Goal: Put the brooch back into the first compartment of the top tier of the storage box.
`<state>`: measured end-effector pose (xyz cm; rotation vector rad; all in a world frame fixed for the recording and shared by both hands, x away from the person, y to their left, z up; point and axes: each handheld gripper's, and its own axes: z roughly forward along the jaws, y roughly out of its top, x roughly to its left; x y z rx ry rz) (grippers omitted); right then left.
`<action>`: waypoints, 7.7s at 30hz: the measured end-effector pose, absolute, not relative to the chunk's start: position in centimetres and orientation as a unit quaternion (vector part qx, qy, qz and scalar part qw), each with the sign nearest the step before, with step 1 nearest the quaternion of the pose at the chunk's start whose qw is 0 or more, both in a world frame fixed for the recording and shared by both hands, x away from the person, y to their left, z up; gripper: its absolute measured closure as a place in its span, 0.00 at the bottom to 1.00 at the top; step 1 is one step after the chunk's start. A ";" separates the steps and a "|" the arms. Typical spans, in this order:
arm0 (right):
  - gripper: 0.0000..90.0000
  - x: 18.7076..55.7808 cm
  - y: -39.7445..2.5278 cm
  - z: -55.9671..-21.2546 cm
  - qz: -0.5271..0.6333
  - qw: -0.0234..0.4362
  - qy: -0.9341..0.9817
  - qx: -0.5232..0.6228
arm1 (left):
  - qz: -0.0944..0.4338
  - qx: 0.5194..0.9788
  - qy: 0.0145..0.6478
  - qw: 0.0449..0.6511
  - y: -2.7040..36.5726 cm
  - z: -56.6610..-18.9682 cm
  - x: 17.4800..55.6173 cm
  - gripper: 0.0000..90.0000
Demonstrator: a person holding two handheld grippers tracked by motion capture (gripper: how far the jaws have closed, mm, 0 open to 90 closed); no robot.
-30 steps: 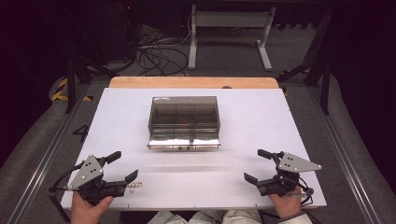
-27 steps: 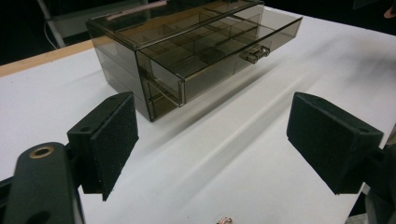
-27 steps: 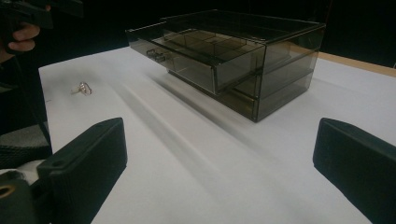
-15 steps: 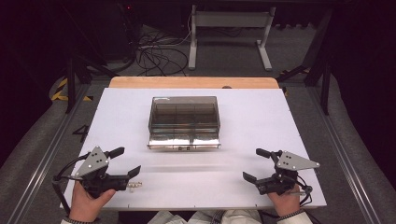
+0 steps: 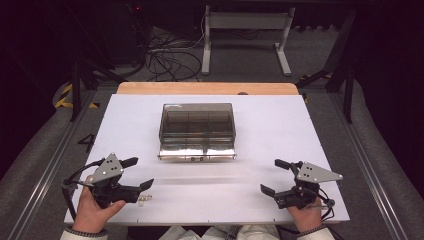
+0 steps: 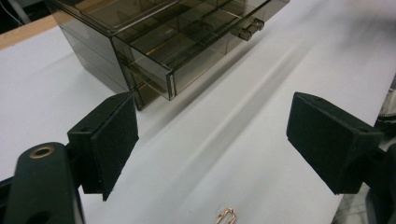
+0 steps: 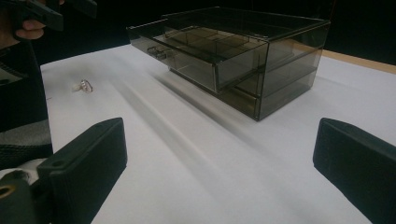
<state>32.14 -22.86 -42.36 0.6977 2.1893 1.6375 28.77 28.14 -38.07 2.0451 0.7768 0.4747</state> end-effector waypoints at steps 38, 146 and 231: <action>0.04 32.2 -22.7 -42.4 0.571 0.153 0.771 0.236 | 0.107 0.921 0.277 0.253 26.9 -40.8 29.3 0.30; 0.04 32.1 -22.6 -42.5 0.574 0.148 0.771 0.232 | 0.144 0.891 0.301 0.308 28.2 -39.3 29.3 0.88; 0.04 31.9 -22.9 -42.5 0.573 0.151 0.769 0.237 | 0.174 0.782 0.319 0.506 25.5 -34.2 33.4 0.88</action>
